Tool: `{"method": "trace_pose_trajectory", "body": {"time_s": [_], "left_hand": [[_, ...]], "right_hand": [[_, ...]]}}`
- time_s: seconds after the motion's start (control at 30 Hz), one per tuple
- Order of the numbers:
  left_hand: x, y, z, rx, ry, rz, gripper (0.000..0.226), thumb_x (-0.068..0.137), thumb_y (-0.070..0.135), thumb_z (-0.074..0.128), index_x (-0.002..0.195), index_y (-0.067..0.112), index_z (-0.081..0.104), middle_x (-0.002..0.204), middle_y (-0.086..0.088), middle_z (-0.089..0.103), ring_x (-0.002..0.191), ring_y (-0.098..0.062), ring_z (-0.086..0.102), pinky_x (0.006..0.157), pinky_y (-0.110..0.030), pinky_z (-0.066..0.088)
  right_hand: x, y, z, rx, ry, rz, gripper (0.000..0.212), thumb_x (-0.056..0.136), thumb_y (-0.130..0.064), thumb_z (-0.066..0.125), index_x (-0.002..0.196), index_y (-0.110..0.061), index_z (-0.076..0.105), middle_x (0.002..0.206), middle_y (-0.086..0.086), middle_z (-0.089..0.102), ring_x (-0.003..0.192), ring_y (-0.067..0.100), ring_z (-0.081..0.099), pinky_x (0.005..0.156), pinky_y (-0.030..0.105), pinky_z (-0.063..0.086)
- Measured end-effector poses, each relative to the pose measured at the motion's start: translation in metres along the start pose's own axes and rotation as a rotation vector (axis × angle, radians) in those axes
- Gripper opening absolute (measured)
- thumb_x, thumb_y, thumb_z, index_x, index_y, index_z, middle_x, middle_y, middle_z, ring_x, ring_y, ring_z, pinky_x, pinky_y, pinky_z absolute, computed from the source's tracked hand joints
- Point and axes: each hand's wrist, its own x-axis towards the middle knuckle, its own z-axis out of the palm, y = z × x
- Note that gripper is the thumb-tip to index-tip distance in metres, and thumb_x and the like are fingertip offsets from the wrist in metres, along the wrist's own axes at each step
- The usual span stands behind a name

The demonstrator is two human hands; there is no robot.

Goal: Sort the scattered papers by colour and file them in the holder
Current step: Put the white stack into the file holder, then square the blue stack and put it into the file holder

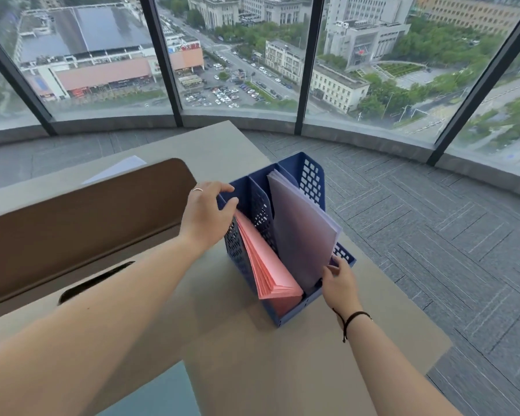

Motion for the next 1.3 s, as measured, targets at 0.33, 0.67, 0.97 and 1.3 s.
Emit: {"method": "trace_pose_trajectory", "body": {"time_s": [0.33,0.67,0.97,1.3], "left_hand": [[-0.165,-0.083,-0.050,-0.036,-0.172,-0.533,0.029,0.090,0.027,0.064,0.116,0.016,0.065,0.114,-0.005,0.065,0.107,-0.024,0.060,0.096,-0.034,0.045],[-0.350,-0.165,-0.088,0.021,-0.353,-0.976,0.047,0.087,0.031,0.062,0.131,0.015,0.057,0.123,-0.013,0.065,0.116,-0.027,0.061,0.099,-0.032,0.046],[-0.417,-0.174,-0.100,-0.286,-0.053,-1.274,0.012,0.078,0.015,0.064,0.088,0.009,0.067,0.090,-0.007,0.073,0.082,-0.026,0.069,0.062,-0.027,0.047],[-0.419,-0.191,-0.111,-0.577,-0.037,-1.516,0.024,0.083,0.006,0.071,0.103,-0.001,0.061,0.090,-0.010,0.063,0.093,-0.030,0.061,0.081,-0.035,0.050]], "right_hand": [[-0.144,0.042,0.051,-0.052,-0.122,0.133,0.031,0.089,-0.026,0.061,0.117,-0.014,0.063,0.100,0.007,0.068,0.089,0.025,0.067,0.084,0.043,0.057],[-0.260,0.101,0.138,-0.378,-0.462,0.285,0.051,0.091,-0.026,0.066,0.137,-0.006,0.055,0.130,0.012,0.063,0.107,0.025,0.064,0.084,0.028,0.048],[-0.281,0.116,0.168,-0.488,-0.399,0.277,0.063,0.088,-0.025,0.073,0.142,-0.001,0.048,0.136,0.015,0.060,0.123,0.031,0.059,0.100,0.035,0.048],[-0.286,0.132,0.178,-0.373,-0.372,0.416,0.017,0.077,-0.011,0.076,0.086,0.003,0.075,0.089,0.016,0.077,0.085,0.035,0.074,0.076,0.044,0.060]]}}
